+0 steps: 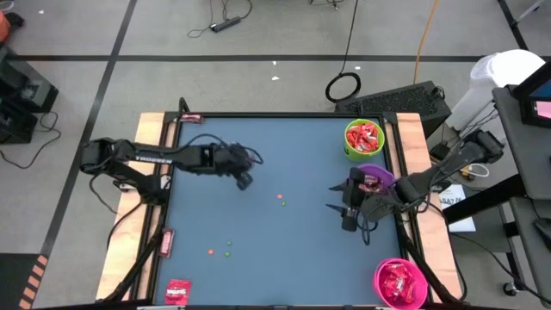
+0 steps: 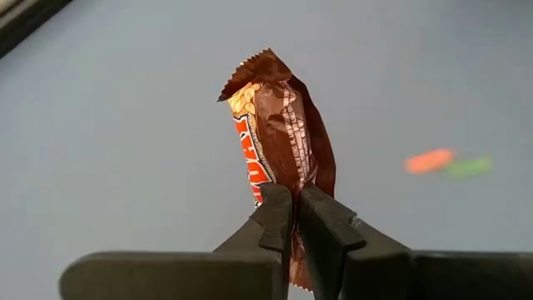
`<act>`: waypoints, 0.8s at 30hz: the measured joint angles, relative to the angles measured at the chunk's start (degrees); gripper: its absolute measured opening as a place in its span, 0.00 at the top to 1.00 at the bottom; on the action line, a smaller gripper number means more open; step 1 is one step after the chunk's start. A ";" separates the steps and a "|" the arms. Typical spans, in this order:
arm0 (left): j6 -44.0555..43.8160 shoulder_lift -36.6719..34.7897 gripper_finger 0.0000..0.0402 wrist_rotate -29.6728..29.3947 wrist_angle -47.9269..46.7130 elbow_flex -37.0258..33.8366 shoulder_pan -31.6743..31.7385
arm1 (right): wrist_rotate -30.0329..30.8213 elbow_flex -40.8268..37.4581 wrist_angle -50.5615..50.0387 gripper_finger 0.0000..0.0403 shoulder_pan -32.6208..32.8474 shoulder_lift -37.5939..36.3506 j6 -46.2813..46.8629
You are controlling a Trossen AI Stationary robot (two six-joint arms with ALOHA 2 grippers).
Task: Organize candy in baskets
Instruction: Put the brown chocolate bar into the violet bucket
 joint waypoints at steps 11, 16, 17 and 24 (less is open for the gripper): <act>17.34 3.55 0.93 8.92 32.50 0.11 -11.99 | -0.12 -0.01 14.90 0.41 -0.04 8.88 -11.81; 18.50 7.44 0.93 11.75 41.29 0.09 -15.06 | -0.19 0.00 24.26 0.41 -0.37 10.17 -17.70; 18.50 8.38 0.93 12.12 43.01 0.09 -15.47 | -0.20 -0.01 25.93 0.41 -0.58 10.45 -18.59; 20.71 14.94 0.93 15.12 55.70 0.07 -17.84 | -9.58 -0.01 33.57 0.41 -2.71 12.88 -23.06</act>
